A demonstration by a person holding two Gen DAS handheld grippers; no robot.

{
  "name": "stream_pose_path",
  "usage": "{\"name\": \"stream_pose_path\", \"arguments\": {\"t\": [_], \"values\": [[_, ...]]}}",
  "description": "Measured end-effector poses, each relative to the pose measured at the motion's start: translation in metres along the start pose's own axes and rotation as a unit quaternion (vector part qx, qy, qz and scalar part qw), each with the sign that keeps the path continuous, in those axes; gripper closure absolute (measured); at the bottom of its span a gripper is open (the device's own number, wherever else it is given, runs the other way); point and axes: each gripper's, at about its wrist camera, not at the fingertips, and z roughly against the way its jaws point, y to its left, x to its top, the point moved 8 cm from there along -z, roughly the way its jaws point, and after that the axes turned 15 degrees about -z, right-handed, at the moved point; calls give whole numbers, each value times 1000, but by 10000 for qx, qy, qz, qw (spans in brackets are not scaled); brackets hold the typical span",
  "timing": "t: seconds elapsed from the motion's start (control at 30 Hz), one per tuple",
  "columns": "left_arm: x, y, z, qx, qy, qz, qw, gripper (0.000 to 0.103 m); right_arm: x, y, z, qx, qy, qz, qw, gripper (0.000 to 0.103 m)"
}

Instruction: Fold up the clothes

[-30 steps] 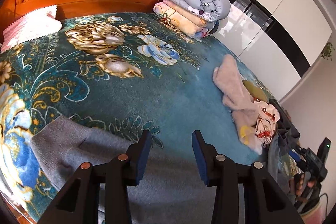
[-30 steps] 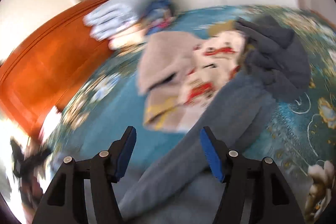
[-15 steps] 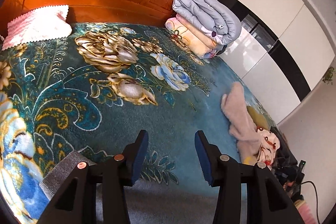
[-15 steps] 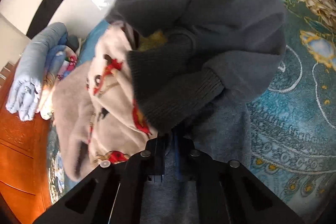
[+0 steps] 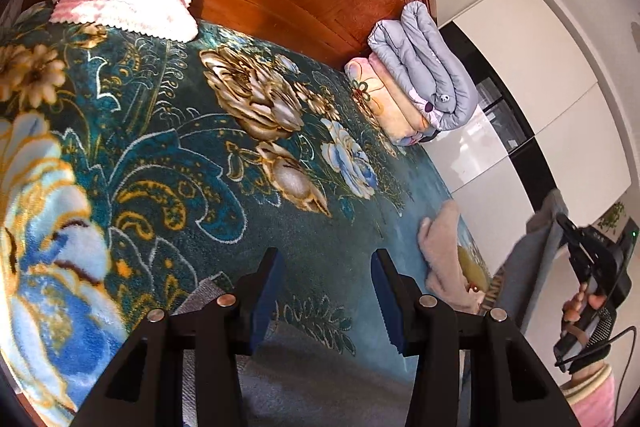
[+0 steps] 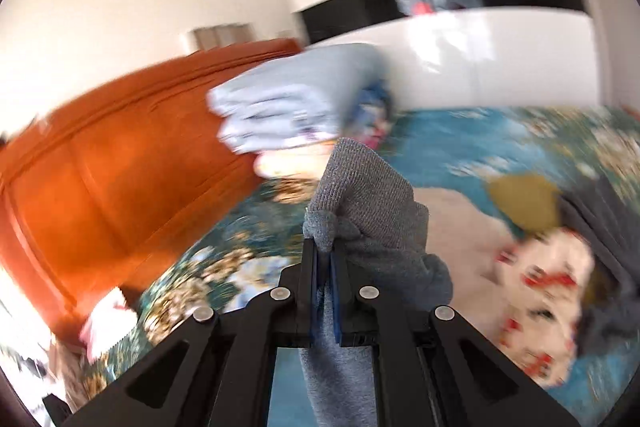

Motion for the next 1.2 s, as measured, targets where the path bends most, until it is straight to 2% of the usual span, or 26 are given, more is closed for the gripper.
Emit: {"name": "stream_pose_path", "arguments": {"t": [0.1,0.2,0.27,0.33,0.4,0.5,0.53,0.57,0.6,0.63,0.7,0.8,0.87,0.93,1.0,1.1,1.17,1.2], "values": [[4,14,7,90,-87,153,9998,51,-46,69,-51,263,466,676,9963,97],[6,26,11,83,-143,312,9994,51,-121,111,-103,294,1164,1025,9875,97],[7,32,12,74,-169,389,9991,51,-178,119,-135,236,1715,1130,9784,97],[8,35,12,63,-180,438,9989,51,-232,110,-156,92,2208,1234,9674,97],[7,34,9,36,-139,455,9989,51,-267,104,-167,21,2530,1261,9592,97],[4,29,2,-15,-17,377,9993,51,-280,108,-165,350,2833,1185,9510,92],[3,27,1,-27,12,342,9994,51,-281,110,-163,440,2921,1154,9484,82],[2,25,0,-40,41,310,9995,51,-274,110,-153,604,2920,1116,9480,75],[2,24,-2,-41,69,283,9996,51,-266,110,-143,765,2917,1077,9474,63],[1,22,-2,-35,97,259,9996,51,-255,109,-131,874,2866,1043,9483,58],[-1,20,-5,-24,160,222,9996,50,-233,98,-105,1081,2740,993,9504,57],[-5,18,-10,-11,276,198,9994,49,-189,42,-54,880,2357,1074,9618,51],[-8,12,-18,-186,426,255,9986,49,-166,-11,-25,463,2186,1111,9684,48],[-11,6,-30,-209,669,298,9971,49,-147,-81,6,-159,2101,978,9726,48],[-12,0,-46,-97,997,269,9946,48,-143,-151,34,-691,2248,704,9694,48],[-9,-9,-80,89,1507,202,9883,48,-150,-244,68,-1436,2527,412,9559,47],[-6,-9,-105,193,1846,311,9821,48,-164,-291,80,-1686,2771,142,9458,47],[-6,-5,-118,247,1974,475,9789,48,-168,-300,80,-1640,2798,50,9459,47]]}}
